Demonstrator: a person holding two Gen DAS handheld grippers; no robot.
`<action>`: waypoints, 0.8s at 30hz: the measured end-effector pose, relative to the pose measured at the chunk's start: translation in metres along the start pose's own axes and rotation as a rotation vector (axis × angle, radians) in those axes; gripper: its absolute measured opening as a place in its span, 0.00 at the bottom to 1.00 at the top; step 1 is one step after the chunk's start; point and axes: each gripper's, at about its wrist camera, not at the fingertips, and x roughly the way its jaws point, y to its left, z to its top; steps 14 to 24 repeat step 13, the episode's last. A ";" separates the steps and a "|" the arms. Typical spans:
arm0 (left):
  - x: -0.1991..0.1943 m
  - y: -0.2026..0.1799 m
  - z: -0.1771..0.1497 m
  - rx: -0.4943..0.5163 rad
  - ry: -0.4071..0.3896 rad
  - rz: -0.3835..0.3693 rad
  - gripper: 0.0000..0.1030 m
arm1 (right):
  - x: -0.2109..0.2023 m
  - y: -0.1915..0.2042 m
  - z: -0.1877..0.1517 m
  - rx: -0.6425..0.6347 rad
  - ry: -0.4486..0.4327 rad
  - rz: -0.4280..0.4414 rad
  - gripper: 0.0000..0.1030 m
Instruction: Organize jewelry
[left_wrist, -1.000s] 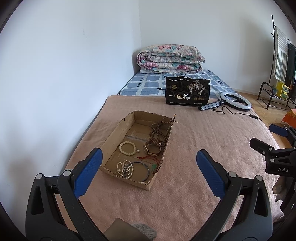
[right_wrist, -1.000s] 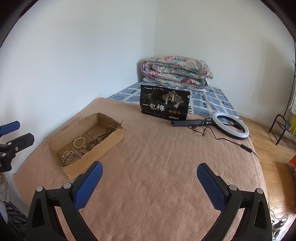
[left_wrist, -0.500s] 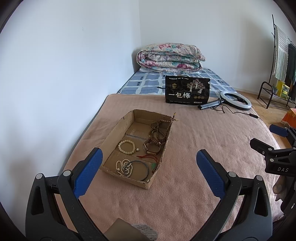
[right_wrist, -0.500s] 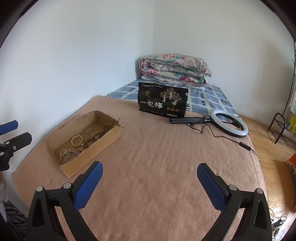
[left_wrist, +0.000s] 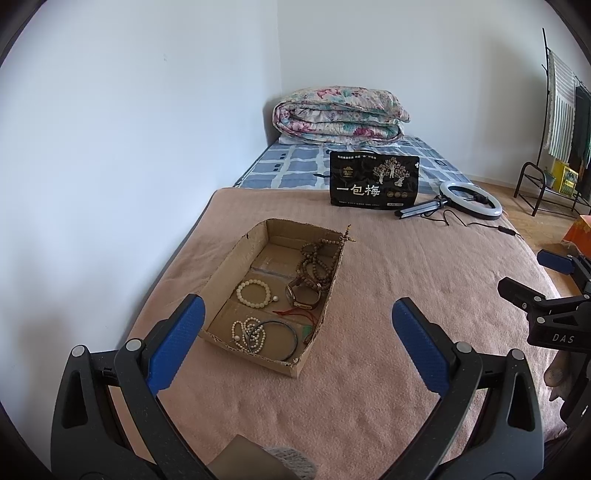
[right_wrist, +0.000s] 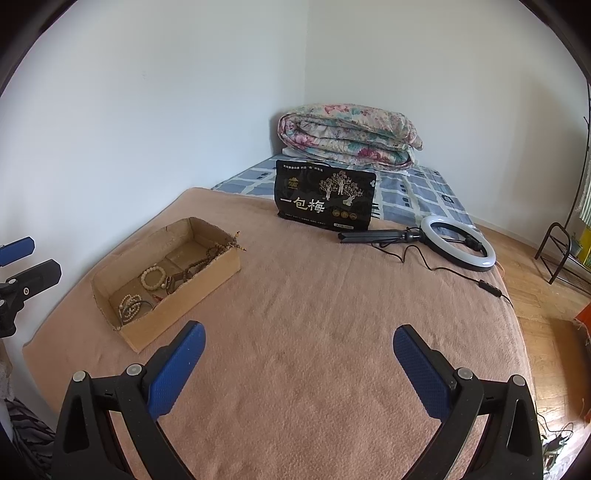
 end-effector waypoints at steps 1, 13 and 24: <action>0.000 0.000 0.000 -0.001 0.000 0.000 1.00 | 0.000 0.000 0.000 0.000 0.000 0.000 1.00; 0.002 -0.002 -0.005 -0.007 0.004 0.000 1.00 | 0.003 -0.003 -0.003 0.008 0.012 0.002 1.00; 0.002 -0.002 -0.005 -0.007 0.004 0.000 1.00 | 0.003 -0.003 -0.003 0.008 0.012 0.002 1.00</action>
